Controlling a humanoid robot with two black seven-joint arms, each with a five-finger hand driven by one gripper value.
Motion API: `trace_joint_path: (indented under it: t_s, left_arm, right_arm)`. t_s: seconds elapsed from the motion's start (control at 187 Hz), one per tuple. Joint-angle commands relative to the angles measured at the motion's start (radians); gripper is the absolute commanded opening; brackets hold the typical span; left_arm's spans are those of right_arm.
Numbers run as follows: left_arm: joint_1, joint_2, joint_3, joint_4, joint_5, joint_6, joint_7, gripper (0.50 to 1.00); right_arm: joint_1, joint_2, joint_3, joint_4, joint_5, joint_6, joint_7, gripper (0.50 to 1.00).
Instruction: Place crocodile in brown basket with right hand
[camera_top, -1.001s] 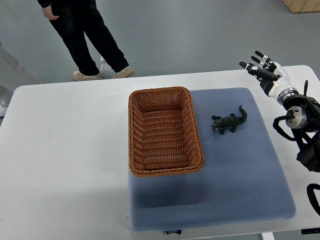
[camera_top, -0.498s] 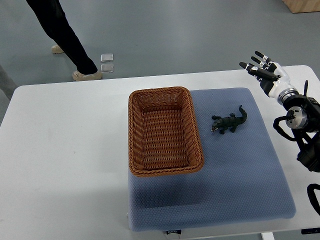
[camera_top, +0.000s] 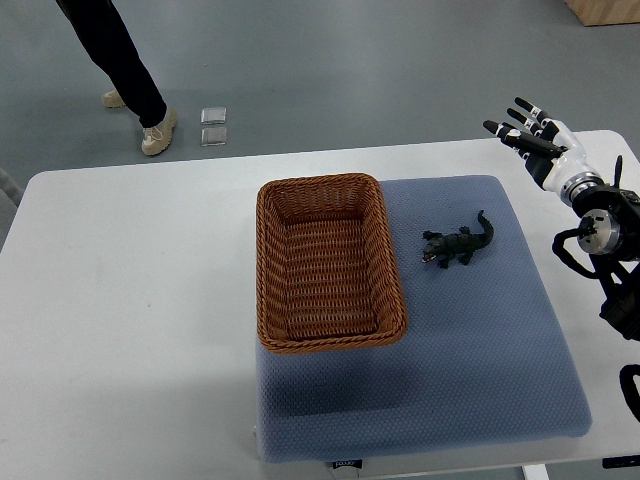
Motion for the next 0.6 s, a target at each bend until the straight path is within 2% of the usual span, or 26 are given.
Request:
trace_joint_path:
  t_s: [0.0,0.364,0.594]
  left_arm:
    - [0.001,0.000,0.000,0.000,0.000,0.000,0.001,1.000]
    - [0.001,0.000,0.000,0.000,0.000,0.000,-0.001,1.000]
    - [0.001,0.000,0.000,0.000,0.000,0.000,-0.001,1.000]
  right_arm:
    - [-0.003,0.005,0.000,0.003,0.001,0.000,0.000,0.928]
    - [-0.006,0.000,-0.002,0.003,0.001,0.005,0.001,0.930]
    - [-0.008,-0.002,-0.014,0.004,-0.011,0.052,0.001,0.928]
